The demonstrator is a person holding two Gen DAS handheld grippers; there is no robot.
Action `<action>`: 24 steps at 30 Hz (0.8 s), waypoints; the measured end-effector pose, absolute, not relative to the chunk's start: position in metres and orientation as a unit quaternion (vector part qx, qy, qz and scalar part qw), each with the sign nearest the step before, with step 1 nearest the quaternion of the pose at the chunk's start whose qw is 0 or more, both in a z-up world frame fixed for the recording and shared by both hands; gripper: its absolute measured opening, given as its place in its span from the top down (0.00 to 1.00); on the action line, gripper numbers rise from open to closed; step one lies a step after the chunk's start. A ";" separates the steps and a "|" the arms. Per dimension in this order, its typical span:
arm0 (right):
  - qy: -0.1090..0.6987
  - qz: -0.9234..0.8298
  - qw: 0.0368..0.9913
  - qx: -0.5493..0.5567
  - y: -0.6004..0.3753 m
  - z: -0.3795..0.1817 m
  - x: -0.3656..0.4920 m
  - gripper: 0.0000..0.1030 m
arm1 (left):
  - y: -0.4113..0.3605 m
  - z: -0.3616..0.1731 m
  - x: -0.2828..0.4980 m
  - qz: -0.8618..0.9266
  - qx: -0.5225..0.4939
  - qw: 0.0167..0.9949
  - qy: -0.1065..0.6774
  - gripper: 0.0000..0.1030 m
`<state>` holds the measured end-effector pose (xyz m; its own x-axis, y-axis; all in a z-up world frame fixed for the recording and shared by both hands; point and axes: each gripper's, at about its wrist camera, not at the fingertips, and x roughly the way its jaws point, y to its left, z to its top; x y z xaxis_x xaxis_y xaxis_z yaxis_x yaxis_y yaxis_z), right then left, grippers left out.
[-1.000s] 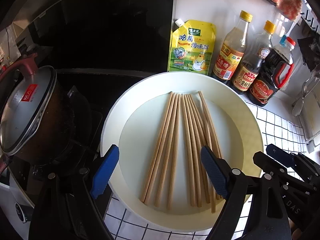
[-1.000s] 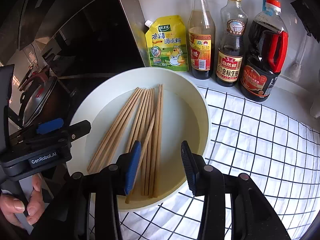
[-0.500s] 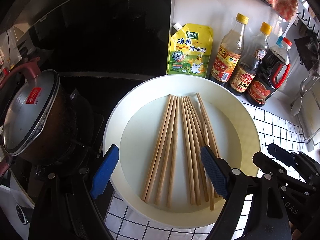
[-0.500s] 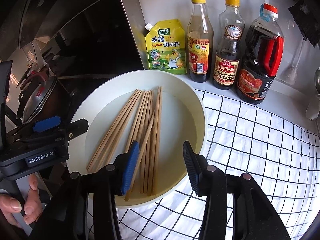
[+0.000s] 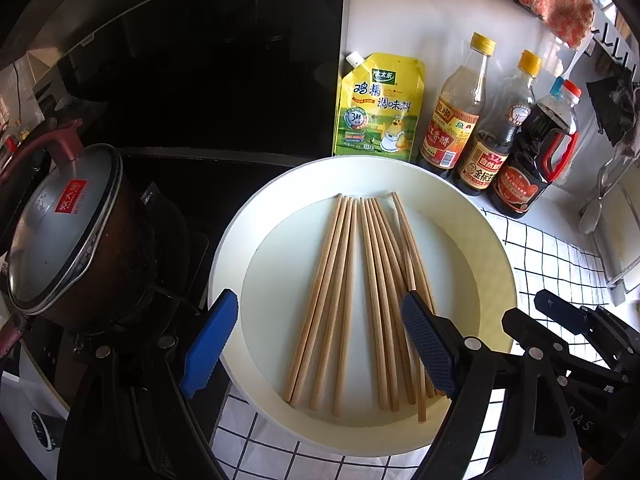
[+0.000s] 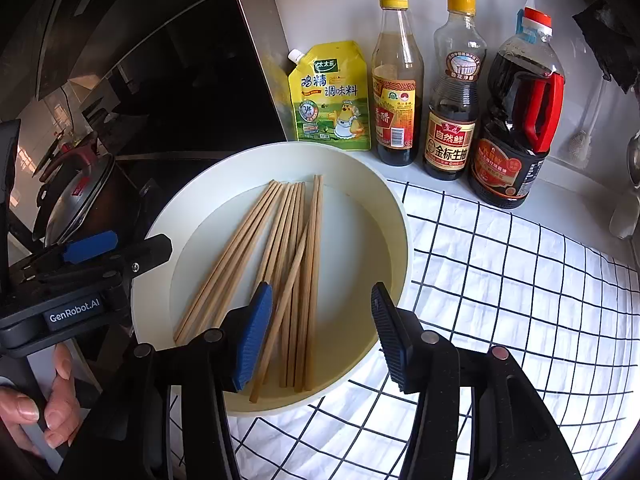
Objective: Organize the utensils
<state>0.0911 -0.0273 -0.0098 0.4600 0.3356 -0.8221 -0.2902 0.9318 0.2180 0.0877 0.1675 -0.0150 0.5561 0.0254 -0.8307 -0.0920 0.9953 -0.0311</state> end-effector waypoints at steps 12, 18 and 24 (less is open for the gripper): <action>0.487 0.183 0.854 0.024 -0.026 -0.011 0.090 0.51 | 0.168 -0.011 0.086 0.040 -0.037 0.884 0.465 0.15; 0.487 0.183 0.854 0.024 -0.026 -0.011 0.090 0.51 | 0.167 -0.010 0.086 0.047 -0.028 0.885 0.463 0.09; 0.488 0.182 0.853 0.024 -0.026 -0.010 0.091 0.50 | 0.166 -0.012 0.087 0.044 -0.023 0.883 0.467 0.08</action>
